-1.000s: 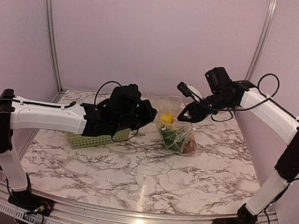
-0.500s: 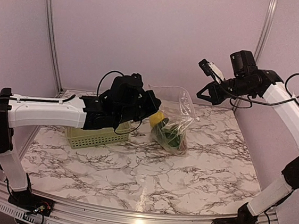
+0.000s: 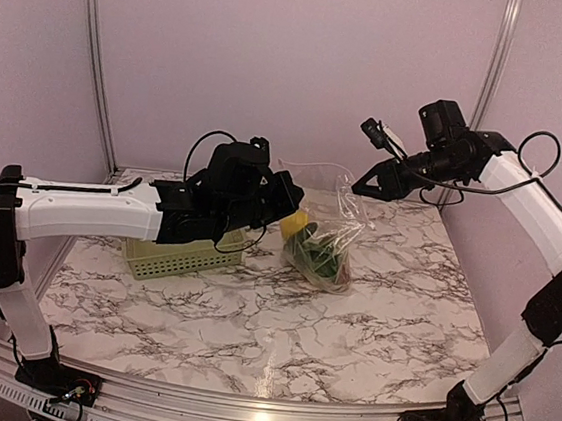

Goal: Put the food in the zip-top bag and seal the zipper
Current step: Pass from the left arm to the right, then pick up the fake vegetable from the bin.

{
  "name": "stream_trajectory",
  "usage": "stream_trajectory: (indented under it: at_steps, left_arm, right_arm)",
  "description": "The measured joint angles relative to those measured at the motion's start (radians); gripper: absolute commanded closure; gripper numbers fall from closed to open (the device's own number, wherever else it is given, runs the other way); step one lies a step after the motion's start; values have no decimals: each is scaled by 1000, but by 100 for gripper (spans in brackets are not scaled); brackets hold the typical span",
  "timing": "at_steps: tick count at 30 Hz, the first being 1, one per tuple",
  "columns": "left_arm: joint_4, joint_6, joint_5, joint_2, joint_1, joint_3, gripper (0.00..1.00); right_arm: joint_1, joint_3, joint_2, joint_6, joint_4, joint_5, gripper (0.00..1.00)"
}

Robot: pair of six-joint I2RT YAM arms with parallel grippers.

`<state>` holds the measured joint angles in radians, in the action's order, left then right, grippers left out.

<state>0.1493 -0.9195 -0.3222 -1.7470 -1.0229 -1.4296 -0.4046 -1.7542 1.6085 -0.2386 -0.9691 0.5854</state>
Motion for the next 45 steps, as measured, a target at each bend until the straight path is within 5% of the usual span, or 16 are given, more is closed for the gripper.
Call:
stream_trajectory:
  at_steps: [6, 9, 10, 15, 19, 23, 29, 37, 45]
  left_arm:
    - [2, 15, 1, 0, 0, 0, 100]
    - [4, 26, 3, 0, 0, 0, 100]
    - [4, 29, 4, 0, 0, 0, 100]
    - [-2, 114, 46, 1, 2, -2, 52]
    - [-100, 287, 29, 46, 8, -13, 34]
    - [-246, 467, 8, 193, 64, 12, 33]
    - [-475, 688, 76, 340, 296, 49, 34]
    - [-712, 892, 272, 213, 497, 136, 34]
    - [-843, 1035, 323, 42, 569, 134, 37]
  right_arm:
    - [0, -3, 10, 2, -1, 28, 74]
    - [-1, -3, 23, 3, -1, 26, 99]
    - [-1, -3, 28, -1, -1, 19, 100]
    - [6, -40, 69, 2, -17, -35, 100]
    - [50, -144, 65, 2, -8, -84, 100]
    - [96, -166, 3, 1, 29, -117, 100]
    - [96, -121, -25, 1, 51, -90, 100]
    - [95, -80, -6, 2, 48, -66, 100]
    - [95, 1, -32, 2, 53, -44, 100]
